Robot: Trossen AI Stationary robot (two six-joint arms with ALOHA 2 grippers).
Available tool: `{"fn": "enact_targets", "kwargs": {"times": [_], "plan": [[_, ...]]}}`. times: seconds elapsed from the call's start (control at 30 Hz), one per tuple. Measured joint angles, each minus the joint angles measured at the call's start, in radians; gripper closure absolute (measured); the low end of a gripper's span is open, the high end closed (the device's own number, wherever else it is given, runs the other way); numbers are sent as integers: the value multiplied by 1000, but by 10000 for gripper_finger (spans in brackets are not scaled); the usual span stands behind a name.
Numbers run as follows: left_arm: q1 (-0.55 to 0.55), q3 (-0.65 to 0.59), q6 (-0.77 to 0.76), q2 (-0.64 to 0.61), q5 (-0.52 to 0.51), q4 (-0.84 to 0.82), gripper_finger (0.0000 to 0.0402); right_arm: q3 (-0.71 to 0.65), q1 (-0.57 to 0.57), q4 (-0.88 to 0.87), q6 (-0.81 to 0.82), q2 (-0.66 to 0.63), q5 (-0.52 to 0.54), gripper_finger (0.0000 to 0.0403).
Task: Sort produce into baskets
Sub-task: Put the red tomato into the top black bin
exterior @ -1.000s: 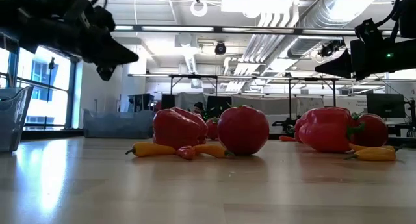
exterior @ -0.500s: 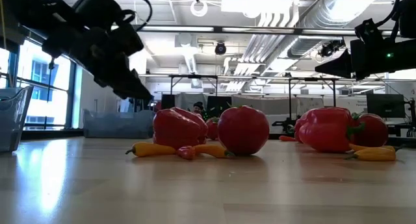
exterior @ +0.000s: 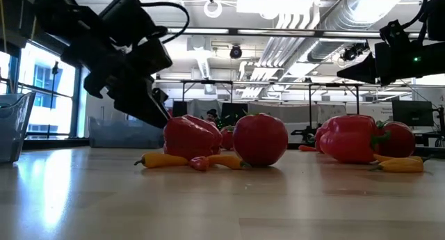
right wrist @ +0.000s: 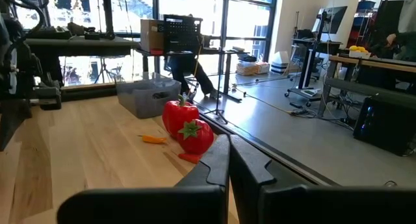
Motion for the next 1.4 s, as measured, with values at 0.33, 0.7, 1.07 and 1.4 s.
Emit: {"fn": "enact_targets", "kwargs": {"times": [0.33, 0.7, 1.07, 1.4], "plan": [[3, 25, 17, 47, 31, -42, 289, 0, 0, 0, 0, 0, 0, 403], [2, 25, 17, 48, 35, -45, 292, 0, 0, 0, 0, 0, 0, 403], [-4, 25, 17, 40, 23, -42, 321, 0, 0, 0, 0, 0, 0, 403], [40, 119, 36, -51, -16, -340, 273, 0, 0, 0, 0, 0, 0, 403]]}}
